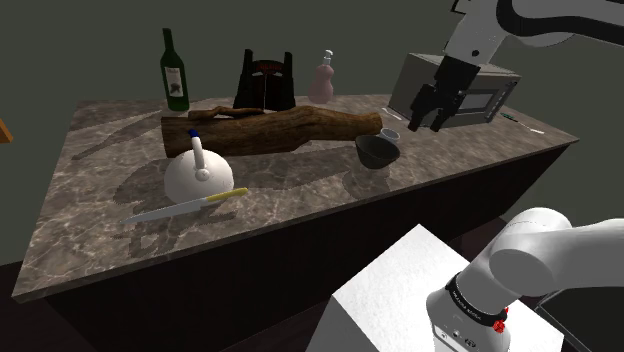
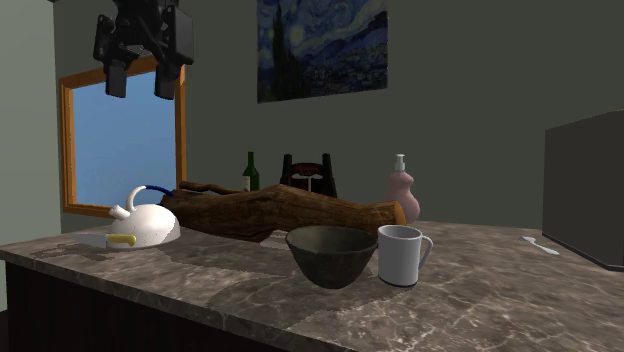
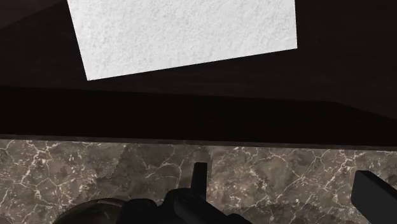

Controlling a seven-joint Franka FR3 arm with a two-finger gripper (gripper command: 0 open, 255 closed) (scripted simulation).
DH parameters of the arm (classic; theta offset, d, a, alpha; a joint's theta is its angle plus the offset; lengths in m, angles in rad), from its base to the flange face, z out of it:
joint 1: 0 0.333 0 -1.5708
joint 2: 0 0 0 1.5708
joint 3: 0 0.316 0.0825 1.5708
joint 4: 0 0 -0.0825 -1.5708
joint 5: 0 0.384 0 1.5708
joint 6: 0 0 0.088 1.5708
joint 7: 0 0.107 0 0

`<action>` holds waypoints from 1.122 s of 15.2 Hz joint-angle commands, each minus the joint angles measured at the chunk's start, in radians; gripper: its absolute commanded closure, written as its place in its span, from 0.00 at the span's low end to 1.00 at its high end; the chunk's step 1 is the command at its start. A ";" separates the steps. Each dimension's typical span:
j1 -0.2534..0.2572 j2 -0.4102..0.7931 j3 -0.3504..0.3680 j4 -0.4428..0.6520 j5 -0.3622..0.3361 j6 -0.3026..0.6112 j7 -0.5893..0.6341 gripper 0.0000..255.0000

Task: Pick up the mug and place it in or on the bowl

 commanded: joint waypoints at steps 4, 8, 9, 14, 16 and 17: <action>-0.019 0.073 -0.026 -0.002 -0.027 0.071 -0.026 0.00; -0.042 0.180 -0.062 0.011 -0.057 0.162 -0.057 0.00; -0.048 0.209 -0.071 0.018 -0.063 0.183 -0.065 0.00; -0.074 0.359 -0.116 0.065 -0.087 0.283 -0.100 0.00; -0.083 0.421 -0.134 0.092 -0.093 0.319 -0.114 0.00; -0.087 0.453 -0.142 0.107 -0.095 0.336 -0.122 0.00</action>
